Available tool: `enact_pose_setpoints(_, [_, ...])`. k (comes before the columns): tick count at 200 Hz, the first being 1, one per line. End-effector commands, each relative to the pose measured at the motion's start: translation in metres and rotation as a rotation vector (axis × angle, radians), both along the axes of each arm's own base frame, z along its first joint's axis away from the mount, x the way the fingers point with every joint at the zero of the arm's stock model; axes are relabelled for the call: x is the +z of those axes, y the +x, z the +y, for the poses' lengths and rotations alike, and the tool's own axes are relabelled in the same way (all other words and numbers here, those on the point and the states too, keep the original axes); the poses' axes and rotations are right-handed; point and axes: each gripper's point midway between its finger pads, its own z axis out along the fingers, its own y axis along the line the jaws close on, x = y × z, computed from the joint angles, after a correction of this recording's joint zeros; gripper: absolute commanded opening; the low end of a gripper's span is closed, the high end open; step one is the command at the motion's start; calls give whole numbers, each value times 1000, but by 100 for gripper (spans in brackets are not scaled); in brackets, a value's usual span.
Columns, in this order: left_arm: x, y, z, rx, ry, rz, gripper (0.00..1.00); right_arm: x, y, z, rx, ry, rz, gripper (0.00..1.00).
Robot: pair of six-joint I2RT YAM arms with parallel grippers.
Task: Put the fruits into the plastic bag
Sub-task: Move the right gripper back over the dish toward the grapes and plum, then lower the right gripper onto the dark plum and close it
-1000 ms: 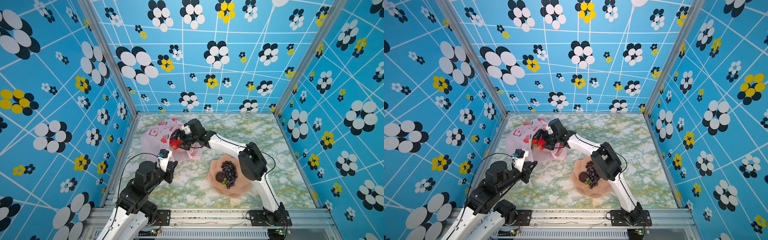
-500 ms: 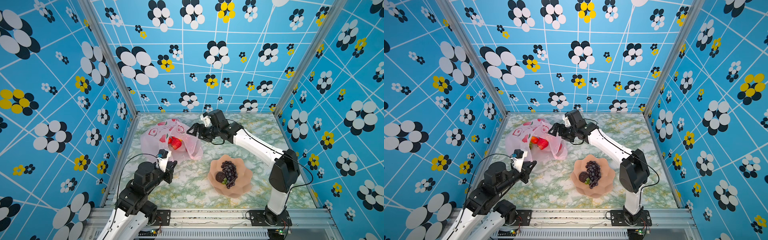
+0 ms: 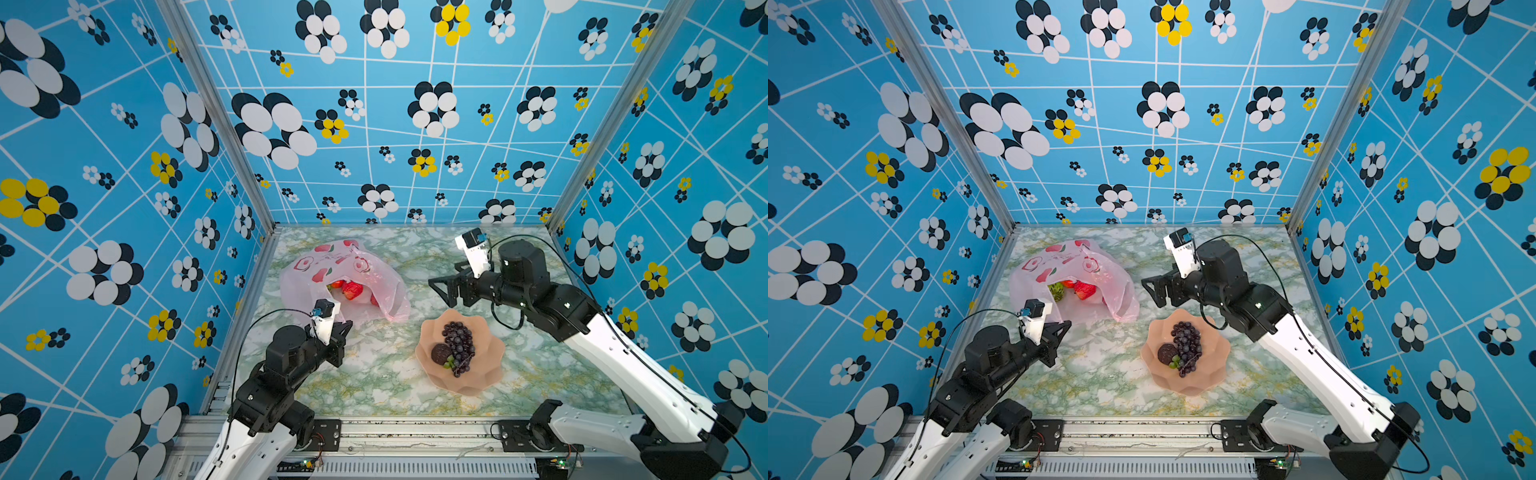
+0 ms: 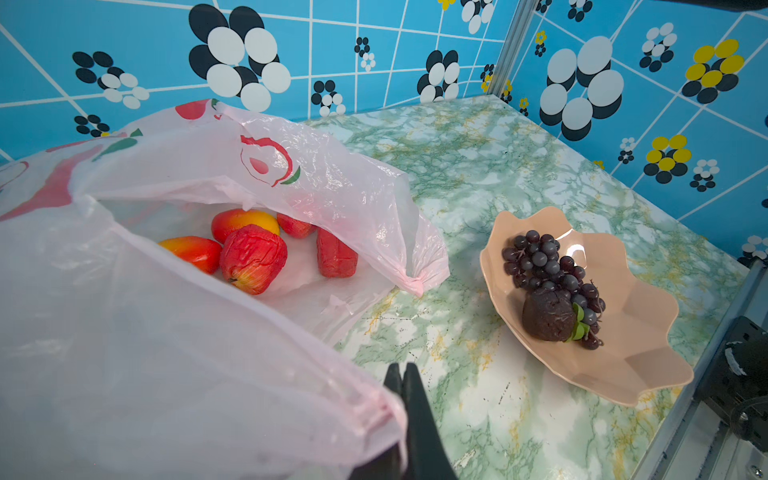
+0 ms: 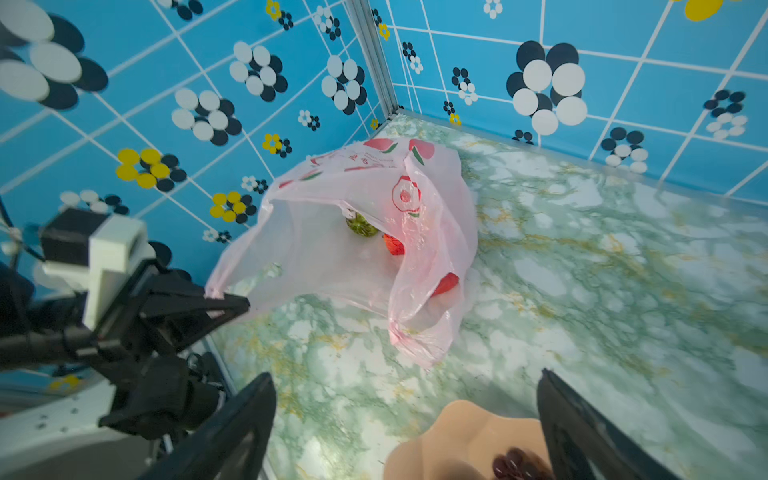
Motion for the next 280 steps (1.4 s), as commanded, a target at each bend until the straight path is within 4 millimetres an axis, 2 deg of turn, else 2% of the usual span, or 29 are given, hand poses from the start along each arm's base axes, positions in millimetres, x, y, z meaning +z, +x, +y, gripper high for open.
enact_pose_setpoints(1, [1,0,1,1,9,-12,0,-32,-1,-17,65,-234,-159,99])
enact_pose_setpoints(38, [0,1,1,1,11,-10,0,-95,-58,-23,497,-540,-243,99])
enact_pose_setpoints(49, [-1,2,0,0,12,-6,0,-110,-68,-29,566,-618,-238,99])
enact_pose_setpoints(76, [-1,2,0,-2,13,-1,0,-139,-69,-47,645,-793,-221,99])
enact_pose_setpoints(94, [-2,2,0,-1,16,0,0,-154,-67,-50,690,-858,-220,99])
enact_pose_setpoints(151, [-2,2,1,5,19,0,0,-198,-67,-29,834,-874,-128,98])
enact_pose_setpoints(203, [-2,3,2,9,20,-1,0,-216,-68,-10,873,-836,-87,95])
enact_pose_setpoints(240, [-3,3,2,9,22,0,0,-229,-67,-1,878,-830,-47,89])
enact_pose_setpoints(280, [-3,3,2,10,22,3,0,-243,-59,1,861,-856,-20,85])
